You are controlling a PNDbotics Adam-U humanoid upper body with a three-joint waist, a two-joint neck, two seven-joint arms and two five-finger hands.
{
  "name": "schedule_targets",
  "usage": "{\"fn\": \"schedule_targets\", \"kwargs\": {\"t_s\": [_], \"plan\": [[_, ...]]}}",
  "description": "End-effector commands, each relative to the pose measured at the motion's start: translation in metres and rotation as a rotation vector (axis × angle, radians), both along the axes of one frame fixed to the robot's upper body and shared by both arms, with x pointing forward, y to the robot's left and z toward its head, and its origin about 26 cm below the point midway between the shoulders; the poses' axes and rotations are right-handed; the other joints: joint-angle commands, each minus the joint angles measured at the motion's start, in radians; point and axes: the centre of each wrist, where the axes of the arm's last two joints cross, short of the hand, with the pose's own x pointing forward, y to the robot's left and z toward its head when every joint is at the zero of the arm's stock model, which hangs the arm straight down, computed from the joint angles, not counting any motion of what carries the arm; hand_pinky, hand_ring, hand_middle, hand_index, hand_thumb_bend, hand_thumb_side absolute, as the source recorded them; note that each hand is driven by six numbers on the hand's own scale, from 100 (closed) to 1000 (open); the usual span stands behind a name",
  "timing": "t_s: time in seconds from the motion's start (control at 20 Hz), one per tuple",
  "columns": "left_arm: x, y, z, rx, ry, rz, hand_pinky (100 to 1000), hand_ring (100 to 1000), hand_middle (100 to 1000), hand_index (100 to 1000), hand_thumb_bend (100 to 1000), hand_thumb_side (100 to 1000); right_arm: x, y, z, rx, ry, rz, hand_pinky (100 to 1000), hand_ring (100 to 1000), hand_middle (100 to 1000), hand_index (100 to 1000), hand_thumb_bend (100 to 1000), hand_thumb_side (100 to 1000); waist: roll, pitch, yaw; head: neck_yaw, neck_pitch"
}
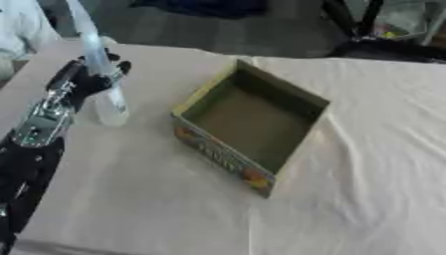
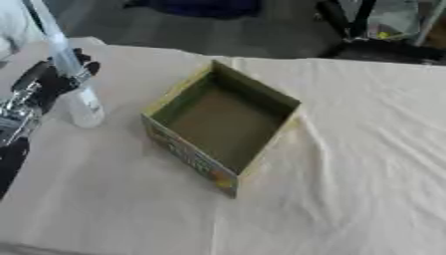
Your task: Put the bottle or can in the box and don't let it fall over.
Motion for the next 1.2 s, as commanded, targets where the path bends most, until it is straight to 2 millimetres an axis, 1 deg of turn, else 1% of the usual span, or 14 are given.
{"fn": "schedule_targets", "kwargs": {"t_s": [0.05, 0.3, 0.5, 0.6, 0.8, 0.85, 0.9, 0.95, 1.0, 1.1, 1.15, 1.2], "plan": [[-0.001, 0.008, 0.007, 0.04, -0.01, 0.001, 1000, 1000, 1000, 745, 392, 308, -0.002, 0.0, 0.01, -0.018, -0.035, 0.006, 1000, 1000, 1000, 1000, 100, 470, 0.001, -0.01, 0.0, 0.001, -0.013], [-0.005, 0.014, -0.001, 0.062, 0.012, 0.012, 1000, 1000, 1000, 742, 373, 293, -0.002, 0.0, 0.01, -0.019, -0.035, 0.006, 1000, 1000, 1000, 1000, 100, 470, 0.001, -0.01, 0.0, -0.009, -0.003], [-0.008, 0.017, -0.01, 0.065, 0.042, 0.0, 1000, 1000, 1000, 746, 333, 287, -0.002, 0.0, 0.01, -0.019, -0.035, 0.005, 1000, 1000, 1000, 1000, 100, 470, 0.001, -0.01, 0.0, -0.042, 0.01], [-0.009, 0.018, -0.014, 0.06, 0.061, -0.011, 1000, 1000, 1000, 746, 310, 245, -0.002, 0.0, 0.01, -0.02, -0.035, 0.004, 1000, 1000, 1000, 1000, 100, 470, 0.001, -0.009, 0.0, -0.056, 0.016], [-0.011, 0.019, -0.021, 0.049, 0.098, -0.038, 1000, 1000, 1000, 736, 228, 112, -0.002, 0.0, 0.01, -0.019, -0.036, 0.002, 1000, 1000, 1000, 1000, 100, 470, 0.001, -0.007, -0.001, -0.073, 0.019], [-0.011, 0.019, -0.021, 0.05, 0.103, -0.046, 1000, 1000, 1000, 734, 199, 100, -0.002, 0.0, 0.01, -0.019, -0.036, 0.002, 1000, 1000, 1000, 1000, 100, 470, 0.001, -0.007, -0.001, -0.078, 0.019], [-0.011, 0.018, -0.022, 0.052, 0.107, -0.053, 1000, 1000, 1000, 732, 190, 100, -0.002, 0.0, 0.01, -0.019, -0.037, 0.002, 1000, 1000, 1000, 1000, 100, 470, 0.001, -0.007, -0.001, -0.082, 0.02], [-0.011, 0.018, -0.022, 0.053, 0.112, -0.058, 1000, 1000, 1000, 717, 100, 100, -0.002, 0.0, 0.01, -0.019, -0.037, 0.002, 1000, 1000, 1000, 1000, 100, 470, 0.0, -0.007, -0.001, -0.086, 0.019], [-0.01, 0.018, -0.023, 0.052, 0.117, -0.061, 1000, 1000, 1000, 706, 100, 100, -0.002, 0.0, 0.01, -0.019, -0.037, 0.002, 1000, 1000, 1000, 1000, 100, 470, 0.0, -0.007, -0.001, -0.088, 0.019], [-0.01, 0.019, -0.024, 0.055, 0.125, -0.048, 1000, 1000, 1000, 668, 100, 247, -0.002, 0.0, 0.01, -0.019, -0.037, 0.002, 1000, 1000, 1000, 1000, 100, 475, 0.0, -0.007, -0.001, -0.091, 0.018], [-0.01, 0.019, -0.025, 0.058, 0.127, -0.034, 1000, 1000, 1000, 639, 100, 393, -0.002, 0.0, 0.01, -0.018, -0.037, 0.002, 1000, 1000, 1000, 1000, 100, 470, 0.0, -0.007, -0.001, -0.092, 0.016], [-0.01, 0.019, -0.026, 0.061, 0.127, -0.018, 998, 1000, 1000, 616, 100, 413, -0.002, 0.0, 0.01, -0.017, -0.038, 0.002, 1000, 1000, 1000, 1000, 100, 470, 0.0, -0.007, -0.002, -0.092, 0.014]]}}
